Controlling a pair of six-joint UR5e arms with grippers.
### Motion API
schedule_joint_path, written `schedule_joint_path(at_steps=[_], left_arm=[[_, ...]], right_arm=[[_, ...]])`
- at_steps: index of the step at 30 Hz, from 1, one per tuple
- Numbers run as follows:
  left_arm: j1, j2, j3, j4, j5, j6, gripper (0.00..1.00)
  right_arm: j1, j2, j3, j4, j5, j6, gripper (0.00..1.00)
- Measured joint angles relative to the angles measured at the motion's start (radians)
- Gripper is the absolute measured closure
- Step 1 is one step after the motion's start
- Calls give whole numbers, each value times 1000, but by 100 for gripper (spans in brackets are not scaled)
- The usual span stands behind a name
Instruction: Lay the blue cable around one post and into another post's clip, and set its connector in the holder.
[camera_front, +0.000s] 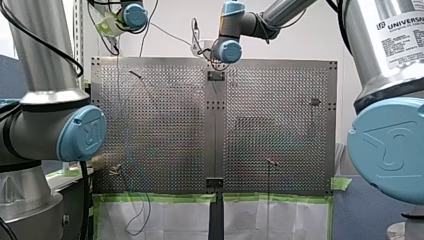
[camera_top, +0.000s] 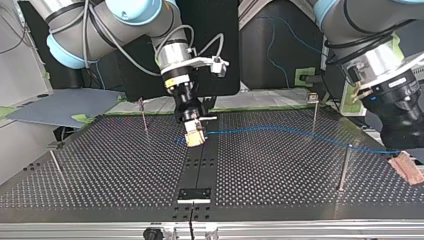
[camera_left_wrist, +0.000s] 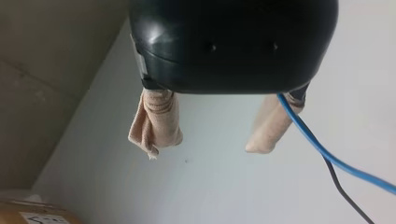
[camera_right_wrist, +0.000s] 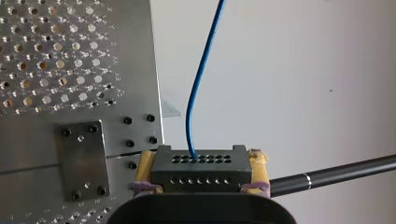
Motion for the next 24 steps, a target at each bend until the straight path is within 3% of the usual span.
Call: schedule_joint_path(at_steps=[9, 24], left_arm=[[84, -73, 37, -83, 84, -54, 0], [217, -168, 72, -194, 217, -72, 0]], right_arm=[[15, 19, -27, 6, 0, 0, 100], [32, 103, -121, 34, 2, -6, 100]])
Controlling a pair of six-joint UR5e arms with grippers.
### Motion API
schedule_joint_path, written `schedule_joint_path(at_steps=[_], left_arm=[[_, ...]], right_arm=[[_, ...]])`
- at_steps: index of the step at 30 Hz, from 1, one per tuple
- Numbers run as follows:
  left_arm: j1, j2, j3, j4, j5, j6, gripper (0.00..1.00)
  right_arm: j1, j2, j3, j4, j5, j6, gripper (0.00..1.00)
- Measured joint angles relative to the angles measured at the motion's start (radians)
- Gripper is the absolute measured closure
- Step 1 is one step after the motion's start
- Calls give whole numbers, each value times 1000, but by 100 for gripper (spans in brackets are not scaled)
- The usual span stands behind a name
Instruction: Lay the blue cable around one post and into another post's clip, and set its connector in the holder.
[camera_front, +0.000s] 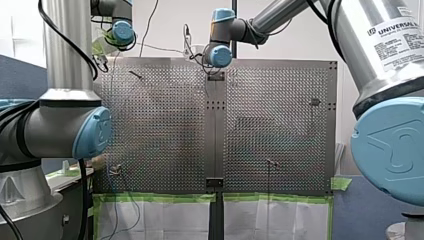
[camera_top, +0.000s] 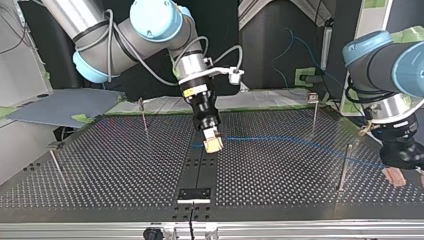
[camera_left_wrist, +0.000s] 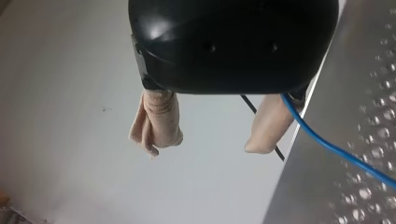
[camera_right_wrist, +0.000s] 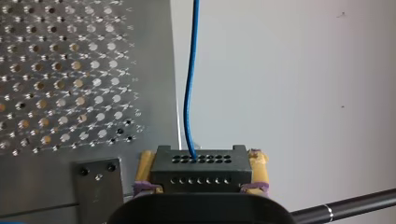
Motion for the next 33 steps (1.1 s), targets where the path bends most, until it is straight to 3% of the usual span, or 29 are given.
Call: schedule_joint_path(at_steps=[27, 33], left_arm=[[228, -131, 4, 74, 228, 34, 0], [234, -174, 5, 81, 279, 65, 0]], right_arm=[[6, 46, -69, -8, 11, 3, 100], [-4, 49, -75, -12, 18, 4, 100]])
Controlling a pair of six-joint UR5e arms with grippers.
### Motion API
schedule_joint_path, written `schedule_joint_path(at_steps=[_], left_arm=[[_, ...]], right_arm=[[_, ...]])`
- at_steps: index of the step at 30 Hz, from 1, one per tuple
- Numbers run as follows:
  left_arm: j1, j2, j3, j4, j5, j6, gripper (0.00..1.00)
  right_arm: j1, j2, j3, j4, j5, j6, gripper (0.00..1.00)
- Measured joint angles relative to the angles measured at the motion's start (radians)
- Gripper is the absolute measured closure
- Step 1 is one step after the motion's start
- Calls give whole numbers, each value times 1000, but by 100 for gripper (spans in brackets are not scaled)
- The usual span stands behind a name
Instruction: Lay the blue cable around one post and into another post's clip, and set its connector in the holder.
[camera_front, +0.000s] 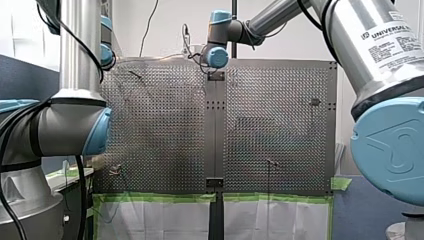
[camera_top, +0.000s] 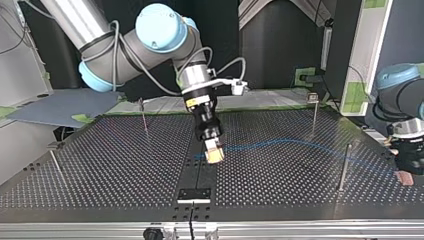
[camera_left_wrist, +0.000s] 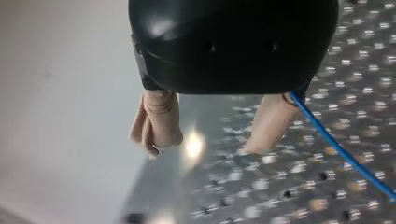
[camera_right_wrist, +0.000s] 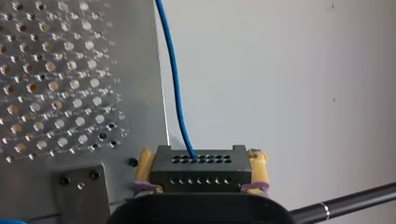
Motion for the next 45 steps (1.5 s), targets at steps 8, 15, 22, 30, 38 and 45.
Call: schedule_joint_path(at_steps=[8, 15, 22, 30, 38, 45], left_arm=[[-34, -52, 0, 18, 73, 10, 0], [-61, -60, -11, 22, 121, 2, 0], [-73, -60, -39, 20, 96, -22, 0], [-78, -60, -56, 22, 68, -43, 0], [-80, -60, -62, 23, 61, -50, 0], [-78, -60, -78, 47, 71, -80, 0]], right_arm=[[-24, 1, -5, 3, 11, 0, 100], [-40, 2, -5, 49, 42, -1, 100], [-64, 3, -5, 110, 78, -7, 100], [-73, 5, 9, 179, 106, -9, 100], [-90, 5, 76, 175, 148, 4, 100], [-105, 5, 134, 122, 167, 25, 100]])
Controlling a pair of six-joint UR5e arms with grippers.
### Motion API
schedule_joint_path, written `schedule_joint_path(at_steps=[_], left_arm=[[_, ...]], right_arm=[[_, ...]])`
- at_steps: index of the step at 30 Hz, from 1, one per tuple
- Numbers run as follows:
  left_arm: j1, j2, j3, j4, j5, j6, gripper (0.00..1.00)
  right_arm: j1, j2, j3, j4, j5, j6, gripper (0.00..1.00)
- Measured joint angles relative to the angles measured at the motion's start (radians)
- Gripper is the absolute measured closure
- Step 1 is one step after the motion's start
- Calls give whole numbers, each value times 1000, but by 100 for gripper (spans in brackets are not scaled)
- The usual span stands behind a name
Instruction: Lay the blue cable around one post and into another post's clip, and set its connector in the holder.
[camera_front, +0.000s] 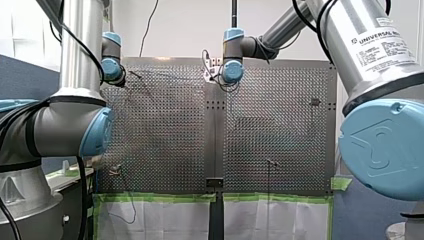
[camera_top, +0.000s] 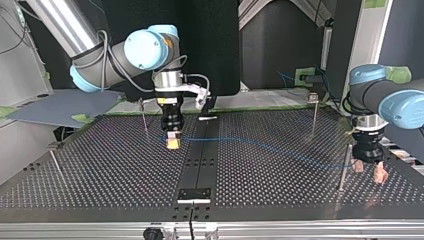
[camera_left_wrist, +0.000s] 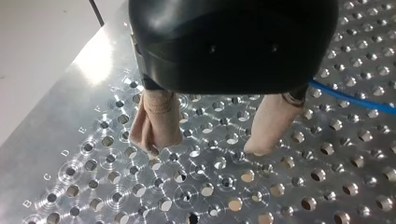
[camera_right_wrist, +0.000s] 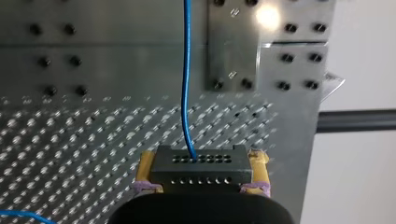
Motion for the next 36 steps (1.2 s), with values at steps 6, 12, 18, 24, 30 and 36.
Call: schedule_joint_path(at_steps=[6, 12, 18, 24, 30, 36], left_arm=[[2, 0, -1, 7, 9, -20, 0], [5, 0, -1, 6, 11, -21, 0], [7, 0, -1, 5, 9, -27, 0], [9, 0, -1, 5, 9, -30, 0], [7, 0, -2, 3, 9, -31, 0], [3, 0, -2, 2, 10, -32, 0]], right_arm=[[-6, 0, 46, -46, 25, 33, 100], [-26, 1, 95, -95, 68, 74, 100], [-41, 1, 149, -148, 104, 101, 100], [-81, 3, 203, -203, 127, 143, 100], [-135, 5, 258, -258, 89, 197, 100], [-193, 14, 317, -317, 38, 246, 100]])
